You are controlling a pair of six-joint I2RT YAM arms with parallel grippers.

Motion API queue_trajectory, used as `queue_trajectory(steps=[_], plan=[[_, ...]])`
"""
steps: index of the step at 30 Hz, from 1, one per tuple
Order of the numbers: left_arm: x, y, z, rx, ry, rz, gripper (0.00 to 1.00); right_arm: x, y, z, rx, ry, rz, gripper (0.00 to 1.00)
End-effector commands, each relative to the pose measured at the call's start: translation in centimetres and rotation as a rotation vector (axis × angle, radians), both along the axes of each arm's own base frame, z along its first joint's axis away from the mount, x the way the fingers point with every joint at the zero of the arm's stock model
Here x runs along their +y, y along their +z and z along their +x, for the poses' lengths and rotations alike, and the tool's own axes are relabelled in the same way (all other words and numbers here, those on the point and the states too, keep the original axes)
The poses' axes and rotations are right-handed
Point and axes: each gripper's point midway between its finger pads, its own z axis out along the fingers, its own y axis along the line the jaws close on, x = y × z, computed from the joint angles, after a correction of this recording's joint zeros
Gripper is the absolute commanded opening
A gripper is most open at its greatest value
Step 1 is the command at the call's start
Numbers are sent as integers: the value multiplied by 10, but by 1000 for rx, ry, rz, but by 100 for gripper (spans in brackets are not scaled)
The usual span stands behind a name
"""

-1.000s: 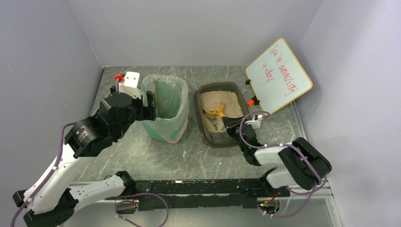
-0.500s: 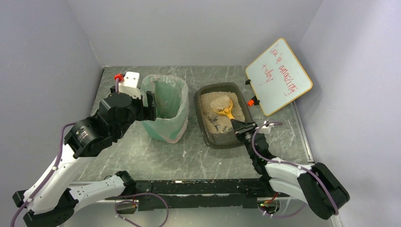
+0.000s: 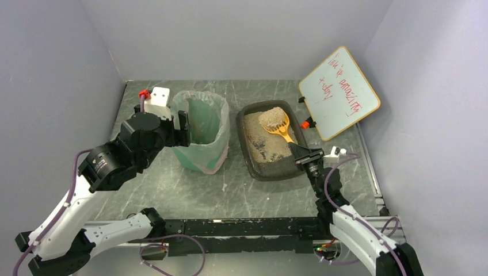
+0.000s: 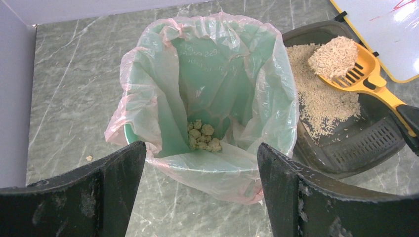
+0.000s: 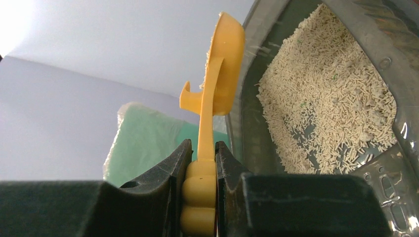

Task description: Clean the litter box

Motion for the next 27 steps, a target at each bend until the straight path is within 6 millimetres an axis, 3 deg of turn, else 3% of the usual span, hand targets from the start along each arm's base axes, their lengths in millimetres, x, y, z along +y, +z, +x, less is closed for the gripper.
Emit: queue_trajectory(steps=[1, 4, 6, 9, 10, 12, 14, 16, 18, 21, 24, 27], plan=[[-3, 15, 0, -43, -4, -57, 88, -7, -2, -9, -3, 31, -5, 0], [-3, 12, 0, -42, -8, -53, 88, -14, 17, -10, -44, 49, 21, 0], [-4, 11, 0, -42, -10, -51, 88, -6, 17, -14, -39, 117, 33, 0], [-5, 10, 0, -43, -18, -56, 88, -18, 7, -11, 4, 77, 47, 0], [-5, 10, 0, -46, -20, -59, 88, -17, 19, -13, -37, 96, 86, 0], [-5, 8, 0, -46, -20, -52, 89, -5, 25, -18, -44, 179, 90, 0], [-5, 7, 0, -44, -20, -49, 89, -11, 18, -16, -9, 149, 81, 0], [-6, 6, 0, -46, -25, -48, 88, -16, 28, -18, -55, 131, 124, 0], [-7, 6, 0, -49, -29, -51, 89, -5, 26, -23, -36, 205, 124, 0], [-8, 5, 1, -48, -36, -48, 89, -19, 14, -21, -8, 129, 167, 0], [-9, 5, 1, -50, -40, -45, 89, -6, 21, -30, -28, 226, 169, 0], [-9, 5, 1, -54, -41, -45, 89, -21, 14, -25, -13, 142, 211, 0]])
